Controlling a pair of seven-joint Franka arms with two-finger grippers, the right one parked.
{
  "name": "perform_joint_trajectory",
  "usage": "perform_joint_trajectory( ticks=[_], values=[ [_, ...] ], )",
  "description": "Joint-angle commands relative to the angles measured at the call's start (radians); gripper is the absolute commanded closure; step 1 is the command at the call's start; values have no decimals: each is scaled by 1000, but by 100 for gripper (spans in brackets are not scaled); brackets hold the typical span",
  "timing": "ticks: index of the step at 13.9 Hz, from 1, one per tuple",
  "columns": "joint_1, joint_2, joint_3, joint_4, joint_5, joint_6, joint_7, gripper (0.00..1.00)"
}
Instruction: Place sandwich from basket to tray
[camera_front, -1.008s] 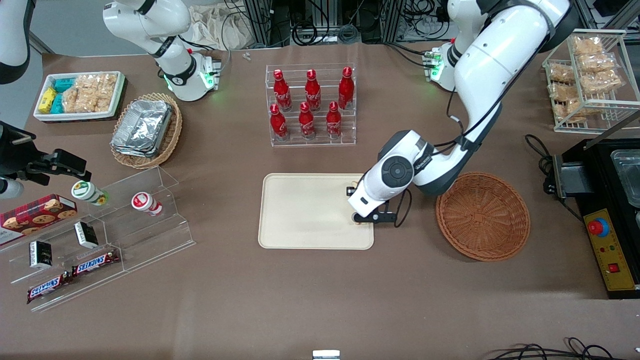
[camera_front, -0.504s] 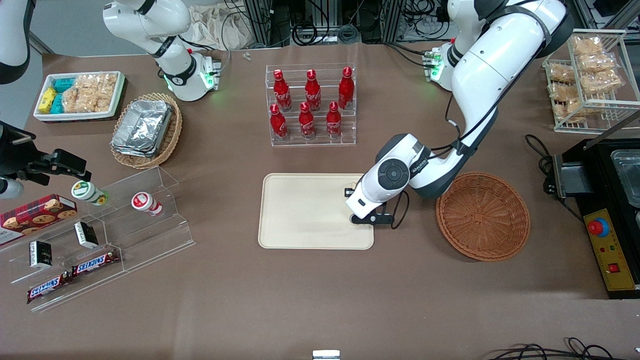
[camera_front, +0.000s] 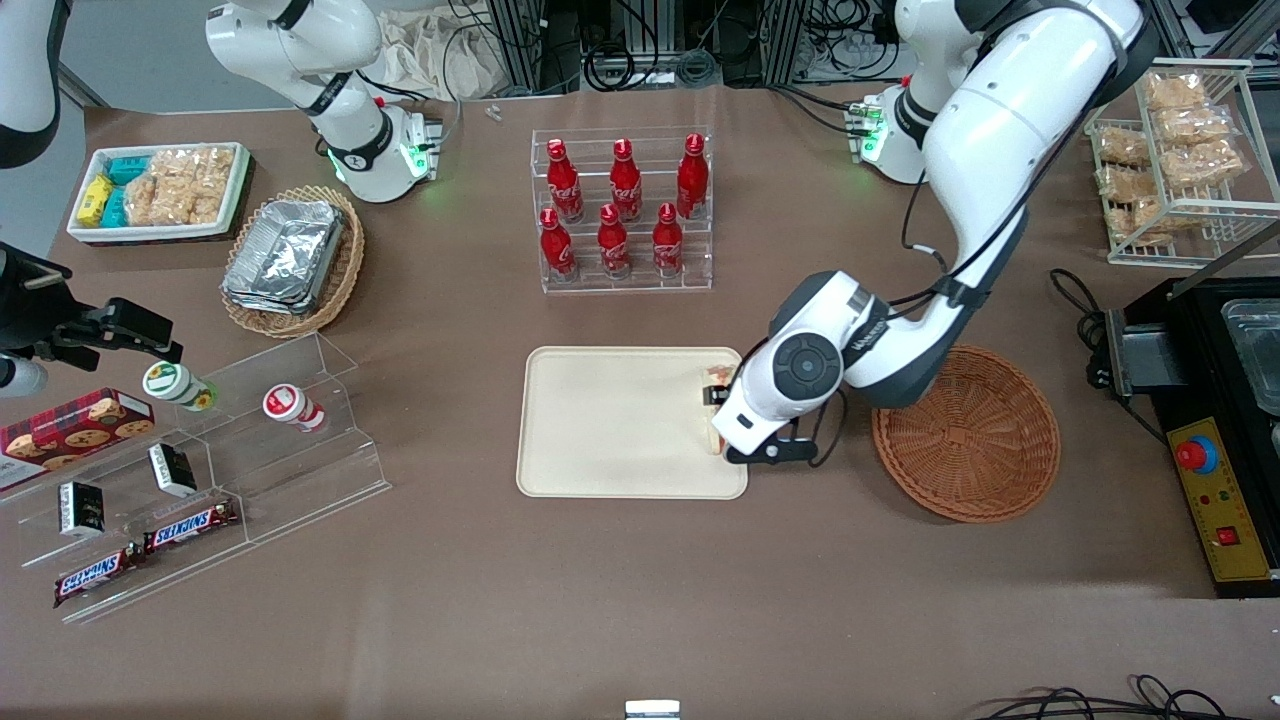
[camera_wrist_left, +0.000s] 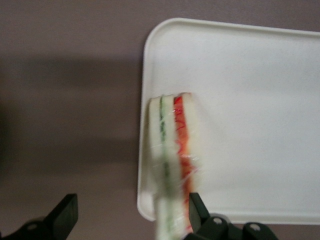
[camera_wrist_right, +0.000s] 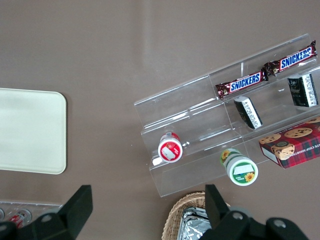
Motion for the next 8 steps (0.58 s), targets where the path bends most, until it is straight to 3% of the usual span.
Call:
perform_joint_trajectory(
  ticks=[1, 5, 8],
  values=[
    [28, -66, -8, 36, -5, -86, -13, 1],
    [96, -190, -6, 30, -39, -185, 51, 2],
    [157, -288, 20, 23, -129, -268, 180, 2]
  ],
)
